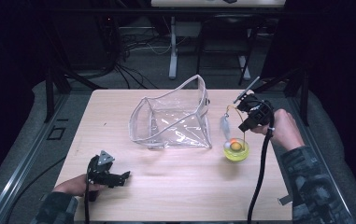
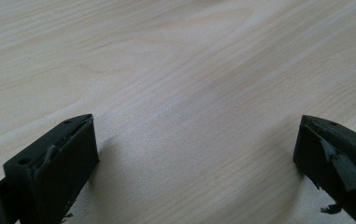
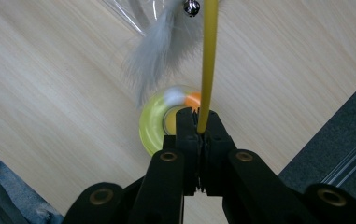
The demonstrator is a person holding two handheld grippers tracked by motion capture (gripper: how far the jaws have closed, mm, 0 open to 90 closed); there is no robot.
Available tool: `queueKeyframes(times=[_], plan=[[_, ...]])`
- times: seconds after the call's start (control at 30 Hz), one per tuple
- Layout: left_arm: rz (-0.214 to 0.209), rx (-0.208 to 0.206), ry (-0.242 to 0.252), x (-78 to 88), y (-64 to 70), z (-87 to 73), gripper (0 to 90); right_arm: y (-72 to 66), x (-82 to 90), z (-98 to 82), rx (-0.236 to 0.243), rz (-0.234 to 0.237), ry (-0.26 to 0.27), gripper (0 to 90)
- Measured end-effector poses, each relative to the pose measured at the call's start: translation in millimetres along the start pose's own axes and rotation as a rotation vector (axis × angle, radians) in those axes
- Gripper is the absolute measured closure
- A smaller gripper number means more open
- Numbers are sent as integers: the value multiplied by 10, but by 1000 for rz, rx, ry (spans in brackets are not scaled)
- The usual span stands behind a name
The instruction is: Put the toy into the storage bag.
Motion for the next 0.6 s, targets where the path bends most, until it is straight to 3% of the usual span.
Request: queueKeyframes(times=[0.6], plan=[[-2, 0, -3, 3, 0, 0, 0, 433, 25, 75, -93, -30, -12, 884]])
Point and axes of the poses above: each handheld gripper's, and its own axes: x roughly backward along the jaws, z roughly out of its top, y roughly to its right, the point moved 3 cm from there along -x, roughly forward along the jaws, and after that the axes turned 1 degree about x, right-handed, at the moved point
